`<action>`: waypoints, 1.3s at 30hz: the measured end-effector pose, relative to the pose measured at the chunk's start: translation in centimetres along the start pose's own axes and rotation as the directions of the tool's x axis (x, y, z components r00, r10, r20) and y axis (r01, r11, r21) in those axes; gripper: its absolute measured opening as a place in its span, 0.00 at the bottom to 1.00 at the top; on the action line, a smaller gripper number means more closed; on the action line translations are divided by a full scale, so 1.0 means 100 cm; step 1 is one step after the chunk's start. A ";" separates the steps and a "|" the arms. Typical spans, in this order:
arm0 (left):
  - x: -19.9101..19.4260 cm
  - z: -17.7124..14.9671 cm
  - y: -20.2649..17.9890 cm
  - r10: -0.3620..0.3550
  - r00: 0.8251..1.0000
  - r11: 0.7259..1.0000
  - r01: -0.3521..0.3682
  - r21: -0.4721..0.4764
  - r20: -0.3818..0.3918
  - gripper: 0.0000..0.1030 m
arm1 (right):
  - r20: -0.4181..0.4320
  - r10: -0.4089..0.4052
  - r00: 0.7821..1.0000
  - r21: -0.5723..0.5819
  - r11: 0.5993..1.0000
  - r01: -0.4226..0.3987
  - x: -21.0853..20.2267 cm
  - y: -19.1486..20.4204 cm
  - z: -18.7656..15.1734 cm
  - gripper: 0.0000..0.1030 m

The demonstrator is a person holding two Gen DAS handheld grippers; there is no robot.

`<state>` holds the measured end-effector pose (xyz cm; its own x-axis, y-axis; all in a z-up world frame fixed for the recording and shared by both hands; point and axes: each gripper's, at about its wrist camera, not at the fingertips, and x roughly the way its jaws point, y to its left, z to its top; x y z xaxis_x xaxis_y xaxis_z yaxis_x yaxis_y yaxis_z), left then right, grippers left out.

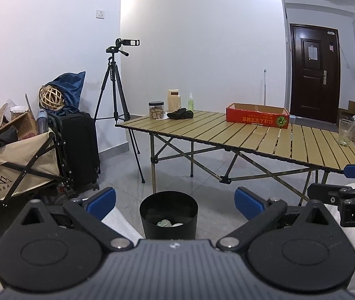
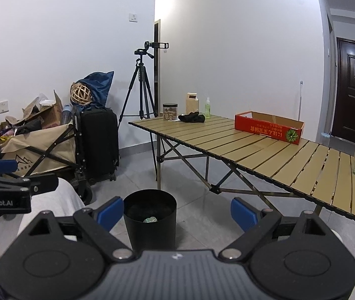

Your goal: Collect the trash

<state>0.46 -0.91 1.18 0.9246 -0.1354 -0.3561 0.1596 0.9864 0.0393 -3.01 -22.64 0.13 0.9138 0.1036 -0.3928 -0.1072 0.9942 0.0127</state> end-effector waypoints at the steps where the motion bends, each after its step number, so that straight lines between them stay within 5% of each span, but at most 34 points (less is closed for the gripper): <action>1: -0.001 0.000 0.000 -0.001 1.000 1.000 0.001 0.000 0.001 1.00 | 0.000 0.000 1.000 0.001 1.000 0.000 0.000 0.000 0.000 0.90; 6: -0.002 0.000 -0.001 0.002 1.000 1.000 -0.002 0.000 0.006 1.00 | 0.006 0.007 1.000 -0.001 1.000 -0.007 -0.001 0.000 0.000 0.98; 39: -0.009 0.003 -0.004 0.003 1.000 1.000 -0.003 -0.001 0.027 1.00 | 0.023 0.004 1.000 -0.011 1.000 -0.004 -0.008 0.007 0.001 1.00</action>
